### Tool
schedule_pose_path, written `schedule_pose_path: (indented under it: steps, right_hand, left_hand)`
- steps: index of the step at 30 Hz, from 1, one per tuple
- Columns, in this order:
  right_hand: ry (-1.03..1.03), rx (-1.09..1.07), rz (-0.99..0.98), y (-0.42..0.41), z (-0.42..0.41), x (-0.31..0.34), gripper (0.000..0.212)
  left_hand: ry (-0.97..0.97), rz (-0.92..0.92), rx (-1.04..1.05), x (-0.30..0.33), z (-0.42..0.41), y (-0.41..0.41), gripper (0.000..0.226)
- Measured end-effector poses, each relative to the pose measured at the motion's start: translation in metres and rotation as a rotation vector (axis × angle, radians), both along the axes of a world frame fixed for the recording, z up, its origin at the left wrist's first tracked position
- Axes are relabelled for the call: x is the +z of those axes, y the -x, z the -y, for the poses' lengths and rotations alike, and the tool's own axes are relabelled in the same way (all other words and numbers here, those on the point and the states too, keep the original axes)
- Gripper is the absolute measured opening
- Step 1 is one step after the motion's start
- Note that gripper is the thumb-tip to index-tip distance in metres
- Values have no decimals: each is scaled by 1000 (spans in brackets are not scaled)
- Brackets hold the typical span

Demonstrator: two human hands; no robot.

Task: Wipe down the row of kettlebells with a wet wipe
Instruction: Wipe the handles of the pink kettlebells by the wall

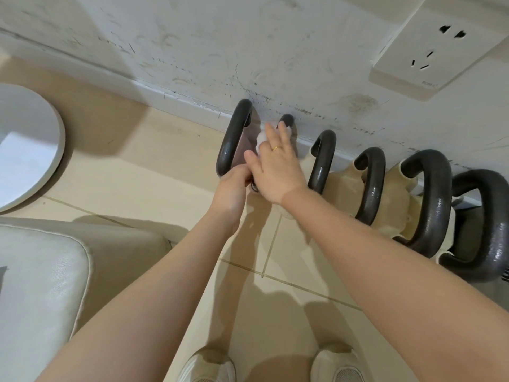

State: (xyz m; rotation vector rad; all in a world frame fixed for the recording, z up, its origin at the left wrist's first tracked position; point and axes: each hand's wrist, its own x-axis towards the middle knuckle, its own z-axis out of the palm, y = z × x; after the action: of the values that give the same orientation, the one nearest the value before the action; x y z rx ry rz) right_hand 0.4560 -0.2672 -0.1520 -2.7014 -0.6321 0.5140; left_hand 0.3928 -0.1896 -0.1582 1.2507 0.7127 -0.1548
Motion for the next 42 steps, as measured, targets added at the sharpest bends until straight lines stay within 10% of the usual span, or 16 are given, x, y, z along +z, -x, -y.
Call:
schedule_pose_path:
  steps: [6,18,22,29,34,42]
  right_hand:
    - [-295,-202,-206,-20,7,4,55]
    - [-666,-628,-348,-3,-5,15,66]
    - [-647,-481,-441,-3,6,10,55]
    - [-413,-211,-173,-16,5,5,39]
    - [-511,-567,-495,-22,-1,6,72]
    - [-697,-920,-607,-15,-3,8,59]
  left_hand:
    - [-3,85,-19,0,2,-2,37]
    - [-642,5,-442,13,4,-59,33]
    - [-811,-65,-592,16,2,-58,22]
    - [-644,55,-512,0,-12,-12,18]
    - [-562,71,-462,-10,-12,18,18]
    - [-632,121,-489,-10,-12,20,18]
